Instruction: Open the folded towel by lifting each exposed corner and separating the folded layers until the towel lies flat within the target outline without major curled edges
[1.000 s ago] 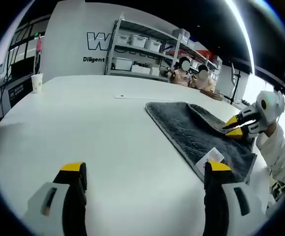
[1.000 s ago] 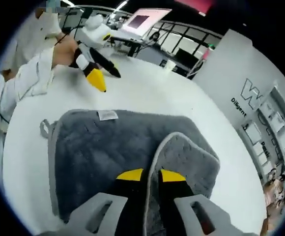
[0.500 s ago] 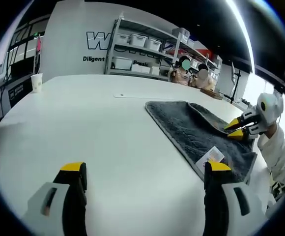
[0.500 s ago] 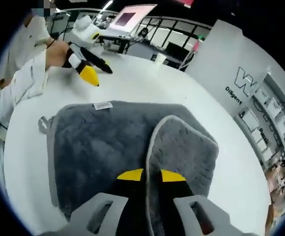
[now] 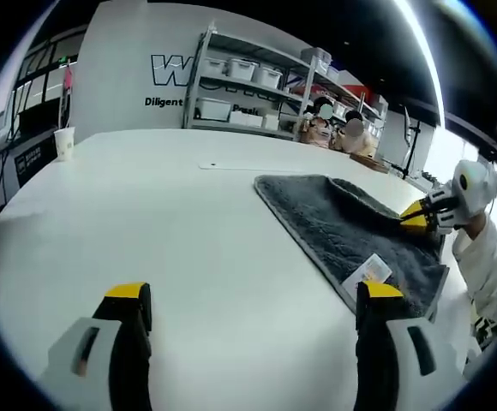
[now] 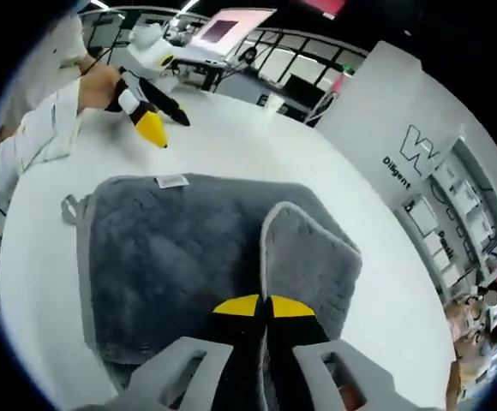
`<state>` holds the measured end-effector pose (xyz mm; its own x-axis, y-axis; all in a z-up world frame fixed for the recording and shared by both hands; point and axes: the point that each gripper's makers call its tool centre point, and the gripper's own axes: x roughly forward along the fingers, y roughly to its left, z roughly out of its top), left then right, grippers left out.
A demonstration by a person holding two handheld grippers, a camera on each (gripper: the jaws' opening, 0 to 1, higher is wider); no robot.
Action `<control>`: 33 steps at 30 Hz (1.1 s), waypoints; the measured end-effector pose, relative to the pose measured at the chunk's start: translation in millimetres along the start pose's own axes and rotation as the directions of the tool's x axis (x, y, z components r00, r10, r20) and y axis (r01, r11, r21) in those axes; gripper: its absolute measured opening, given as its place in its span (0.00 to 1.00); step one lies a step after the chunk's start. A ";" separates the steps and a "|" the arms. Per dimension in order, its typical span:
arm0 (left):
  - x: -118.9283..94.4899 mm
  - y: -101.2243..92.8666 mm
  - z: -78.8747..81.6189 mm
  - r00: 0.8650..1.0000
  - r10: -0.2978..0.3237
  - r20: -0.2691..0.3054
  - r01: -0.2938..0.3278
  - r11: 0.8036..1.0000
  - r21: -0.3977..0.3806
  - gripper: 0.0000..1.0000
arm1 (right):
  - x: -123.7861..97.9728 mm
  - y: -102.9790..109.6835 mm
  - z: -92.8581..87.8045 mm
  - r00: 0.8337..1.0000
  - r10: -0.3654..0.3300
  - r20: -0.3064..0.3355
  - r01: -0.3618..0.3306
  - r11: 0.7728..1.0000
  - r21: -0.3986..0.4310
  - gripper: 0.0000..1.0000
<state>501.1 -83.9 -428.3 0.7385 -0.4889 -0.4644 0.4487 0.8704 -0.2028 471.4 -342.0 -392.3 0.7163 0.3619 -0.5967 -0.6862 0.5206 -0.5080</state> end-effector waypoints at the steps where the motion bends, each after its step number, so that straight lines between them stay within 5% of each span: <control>1: 0.0 0.0 0.1 1.000 0.000 0.000 0.000 1.000 0.000 0.98 | -2.6 -4.5 0.5 1.000 -0.018 0.000 0.018 1.000 -0.002 0.00; 9: 0.4 0.0 1.0 1.000 -0.005 0.001 0.005 1.000 0.001 0.99 | -25.5 -51.6 -3.3 0.980 -0.196 -0.030 0.195 0.981 -0.019 0.00; 18: -0.2 -4.9 2.8 1.000 -0.029 0.011 0.029 1.000 0.000 0.99 | -52.3 -107.6 -19.5 0.915 -0.393 -0.095 0.387 0.919 -0.082 0.00; 33: -0.7 -6.8 5.4 0.999 -0.045 0.024 0.045 0.999 -0.009 0.99 | -63.9 -158.7 -58.2 0.845 -0.506 -0.172 0.501 0.862 -0.073 0.00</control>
<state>500.3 -89.8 -422.0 0.7294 -0.5284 -0.4344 0.4767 0.8481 -0.2313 527.2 -492.8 -309.7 0.9306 -0.0907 -0.3546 -0.2422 0.5736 -0.7825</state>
